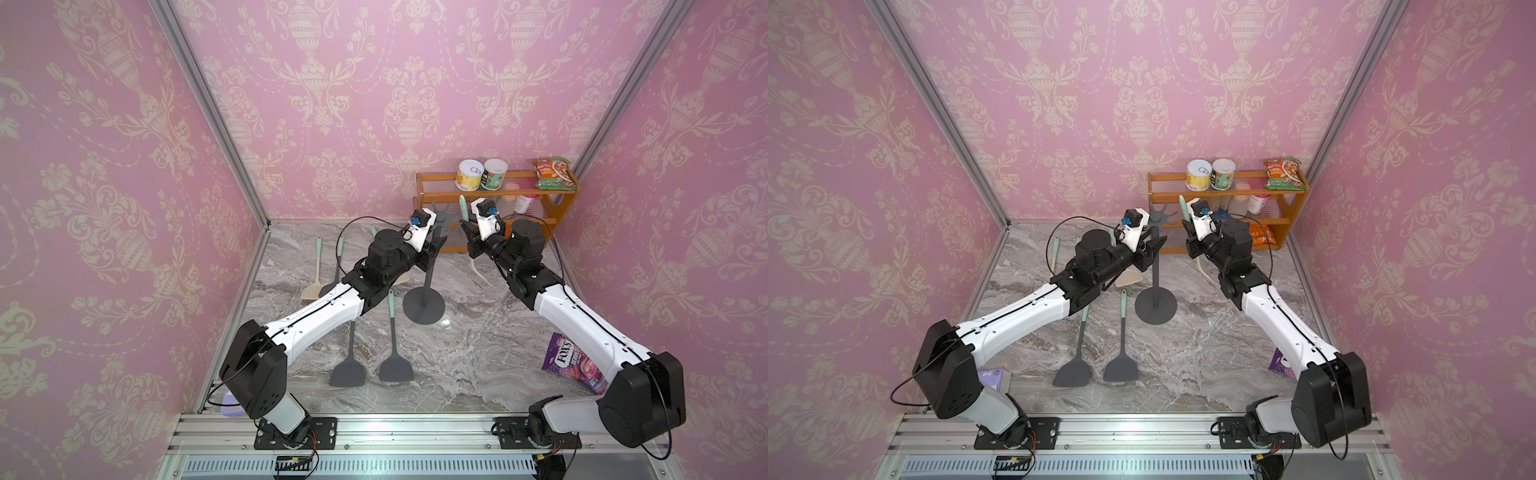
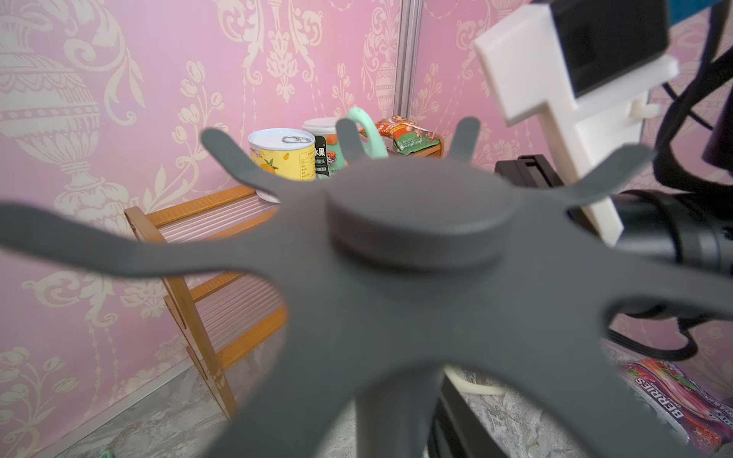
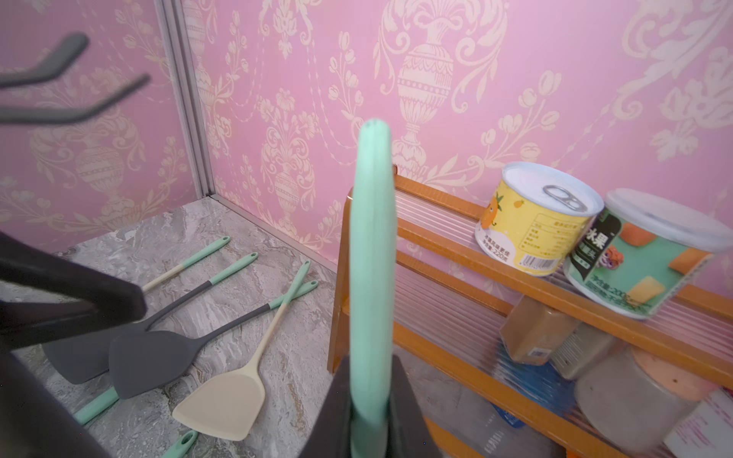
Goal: Take the spatula off the kitchen utensil rack
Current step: Take off the spatula from the rack.
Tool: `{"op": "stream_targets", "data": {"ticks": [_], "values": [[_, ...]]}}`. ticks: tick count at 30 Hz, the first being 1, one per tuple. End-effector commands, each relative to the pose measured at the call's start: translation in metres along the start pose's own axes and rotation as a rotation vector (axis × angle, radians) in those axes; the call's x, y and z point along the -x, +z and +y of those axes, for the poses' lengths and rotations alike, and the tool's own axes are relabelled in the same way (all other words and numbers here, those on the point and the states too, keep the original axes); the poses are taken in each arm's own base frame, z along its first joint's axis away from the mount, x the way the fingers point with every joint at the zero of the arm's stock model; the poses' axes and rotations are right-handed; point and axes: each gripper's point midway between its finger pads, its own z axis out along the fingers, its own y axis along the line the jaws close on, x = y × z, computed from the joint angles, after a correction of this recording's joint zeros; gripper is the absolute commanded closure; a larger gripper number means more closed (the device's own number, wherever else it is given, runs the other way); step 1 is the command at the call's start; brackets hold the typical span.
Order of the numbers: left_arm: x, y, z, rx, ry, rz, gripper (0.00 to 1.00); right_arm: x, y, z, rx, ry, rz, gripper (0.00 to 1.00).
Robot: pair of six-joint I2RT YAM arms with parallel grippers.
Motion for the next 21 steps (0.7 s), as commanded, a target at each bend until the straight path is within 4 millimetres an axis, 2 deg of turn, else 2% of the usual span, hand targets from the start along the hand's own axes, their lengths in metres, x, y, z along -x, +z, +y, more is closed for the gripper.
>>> {"op": "stream_targets", "data": {"ticks": [1, 6, 7, 8, 13, 21], "values": [[0.013, -0.016, 0.006, 0.025, 0.024, -0.029, 0.45, 0.02, -0.022, -0.027, -0.148, 0.004, 0.006, 1.0], [0.021, -0.026, 0.003, 0.014, 0.027, -0.057, 0.37, 0.008, -0.034, -0.045, -0.262, 0.043, 0.097, 1.0], [0.022, -0.027, 0.002, 0.012, 0.026, -0.062, 0.36, 0.012, -0.037, -0.05, -0.284, 0.051, 0.109, 1.0], [0.023, -0.029, 0.001, 0.009, 0.028, -0.064, 0.36, 0.014, -0.039, -0.052, -0.297, 0.058, 0.12, 1.0], [0.024, -0.036, -0.002, -0.004, 0.025, -0.062, 0.34, 0.002, -0.046, -0.062, -0.364, 0.088, 0.203, 1.0], [0.024, -0.066, 0.003, 0.044, 0.019, -0.064, 0.32, -0.019, -0.047, -0.073, -0.442, 0.102, 0.326, 1.0]]}}
